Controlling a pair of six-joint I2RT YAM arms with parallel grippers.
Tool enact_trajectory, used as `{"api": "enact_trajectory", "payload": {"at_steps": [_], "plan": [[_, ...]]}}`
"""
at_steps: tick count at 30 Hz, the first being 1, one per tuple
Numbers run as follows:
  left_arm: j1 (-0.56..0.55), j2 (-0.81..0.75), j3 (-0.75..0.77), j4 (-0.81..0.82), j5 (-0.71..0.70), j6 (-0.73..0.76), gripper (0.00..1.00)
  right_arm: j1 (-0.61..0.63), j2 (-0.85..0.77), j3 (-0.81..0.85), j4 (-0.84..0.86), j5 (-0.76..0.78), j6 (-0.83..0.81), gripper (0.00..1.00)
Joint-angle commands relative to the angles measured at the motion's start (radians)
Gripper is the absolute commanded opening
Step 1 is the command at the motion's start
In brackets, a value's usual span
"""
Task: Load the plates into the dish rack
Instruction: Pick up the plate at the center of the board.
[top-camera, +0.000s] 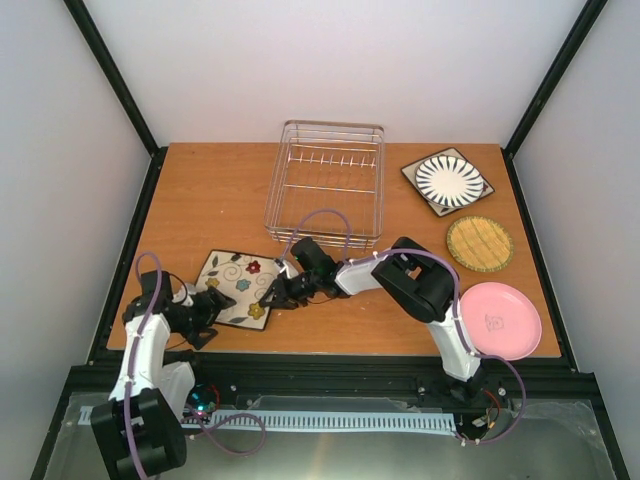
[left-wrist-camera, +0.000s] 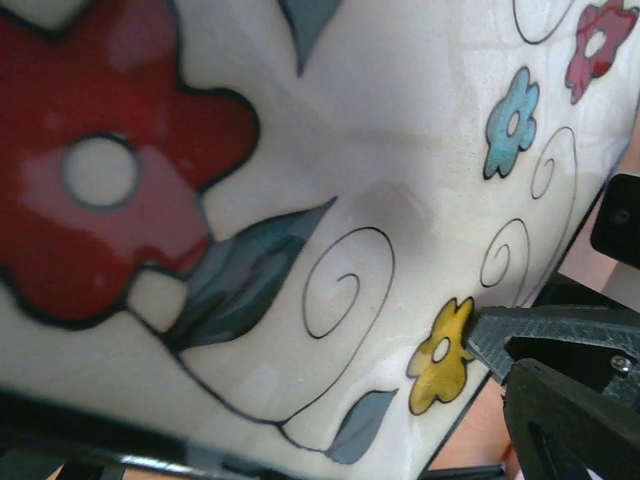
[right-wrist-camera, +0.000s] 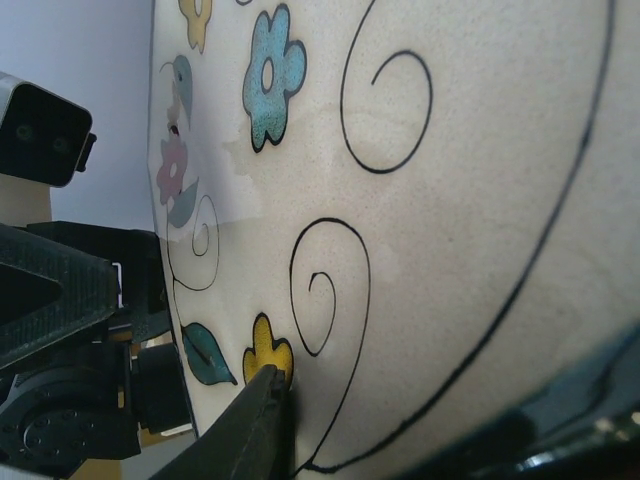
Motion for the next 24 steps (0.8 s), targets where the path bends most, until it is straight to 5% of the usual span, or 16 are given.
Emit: {"api": "enact_trajectory", "payload": {"at_steps": [1,17,24], "plan": [[0.005,-0.047,0.038,-0.068,-0.106,-0.02,1.0,-0.003,0.053,-0.038,-0.201,-0.066,0.073,0.03],[0.005,0.07,0.212,0.01,-0.287,-0.098,1.0,-0.111,-0.136,-0.306,-0.219,-0.055,0.028,0.03],[0.006,0.161,0.252,0.103,-0.306,-0.099,1.0,-0.126,-0.203,-0.306,-0.41,-0.035,-0.107,0.03]]}}
